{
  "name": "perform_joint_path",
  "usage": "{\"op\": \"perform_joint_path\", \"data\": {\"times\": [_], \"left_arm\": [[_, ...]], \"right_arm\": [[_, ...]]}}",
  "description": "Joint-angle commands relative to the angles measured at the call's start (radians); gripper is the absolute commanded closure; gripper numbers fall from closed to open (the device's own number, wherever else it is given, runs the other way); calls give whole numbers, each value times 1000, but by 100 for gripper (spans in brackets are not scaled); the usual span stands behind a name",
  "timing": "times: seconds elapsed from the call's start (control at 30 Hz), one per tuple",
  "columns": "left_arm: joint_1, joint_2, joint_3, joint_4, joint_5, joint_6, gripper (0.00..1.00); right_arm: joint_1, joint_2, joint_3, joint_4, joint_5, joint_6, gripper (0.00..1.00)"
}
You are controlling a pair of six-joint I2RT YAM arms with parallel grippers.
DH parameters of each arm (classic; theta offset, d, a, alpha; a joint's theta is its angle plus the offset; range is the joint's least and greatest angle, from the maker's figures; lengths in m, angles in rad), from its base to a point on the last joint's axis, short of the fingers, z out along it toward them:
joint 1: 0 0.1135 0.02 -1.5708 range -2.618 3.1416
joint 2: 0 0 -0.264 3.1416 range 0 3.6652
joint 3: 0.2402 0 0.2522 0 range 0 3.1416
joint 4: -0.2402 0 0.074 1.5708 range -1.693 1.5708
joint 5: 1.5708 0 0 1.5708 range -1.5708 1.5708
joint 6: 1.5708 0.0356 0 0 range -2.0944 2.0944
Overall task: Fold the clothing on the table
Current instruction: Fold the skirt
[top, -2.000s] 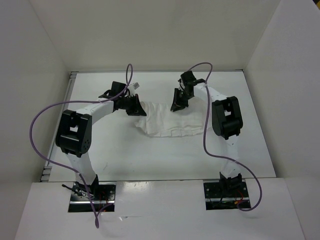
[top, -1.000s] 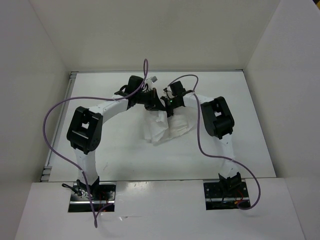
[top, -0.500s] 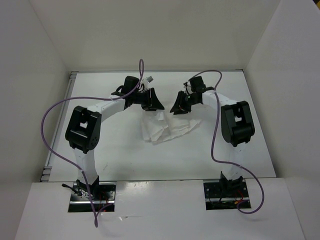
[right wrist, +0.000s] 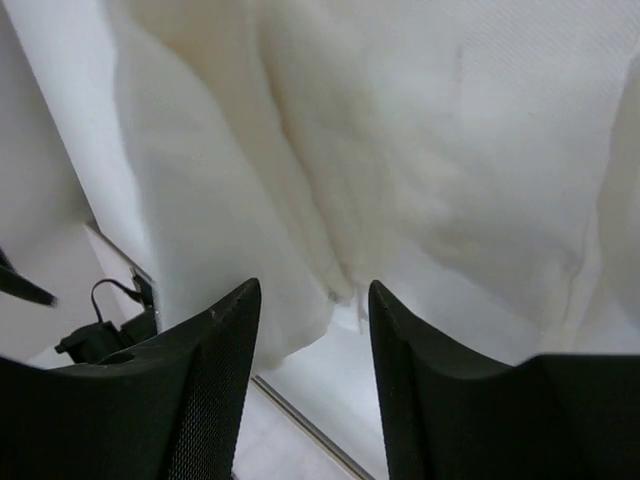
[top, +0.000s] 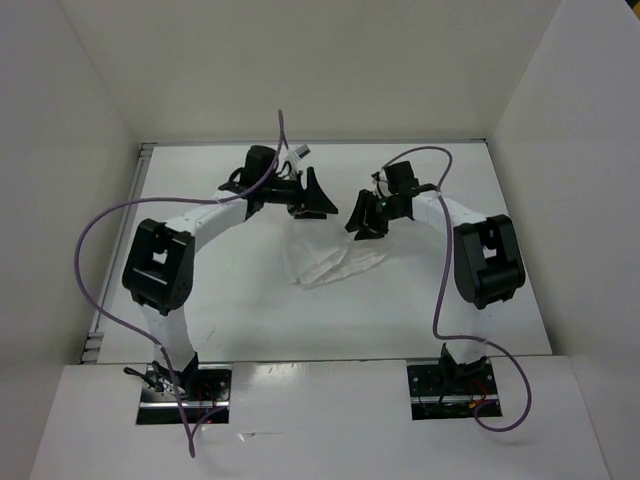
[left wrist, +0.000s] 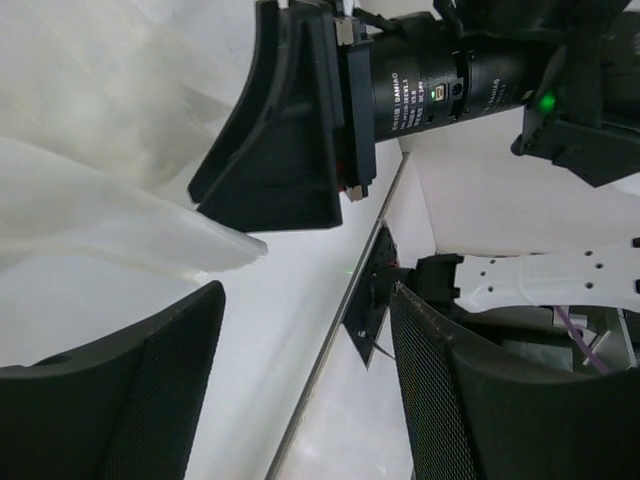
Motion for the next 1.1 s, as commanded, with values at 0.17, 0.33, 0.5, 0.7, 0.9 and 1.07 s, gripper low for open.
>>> {"op": "perform_joint_path", "data": {"times": [0.17,0.33,0.5,0.7,0.9,1.07], "left_arm": [[178,-352,-24,-161,-6,137,23],[255,-456,-182,-194,-6,160,23],[296,-525,-288,-194,-6,160,23],[325,-547,-335,-215,3,169,23],[325,-547,-344,-215,3,169,23],[345,-565,-376,-215,3,169,23]], "right_arm": [[4,-114,35,57,83,-26,42],[4,-21,84,102,26,-26,40],[35,88,113,111,-32,-60,40],[108,202,187,111,-55,-82,39],[145,255,205,133,-150,-91,53],[145,191,173,172,-189,-68,98]]}}
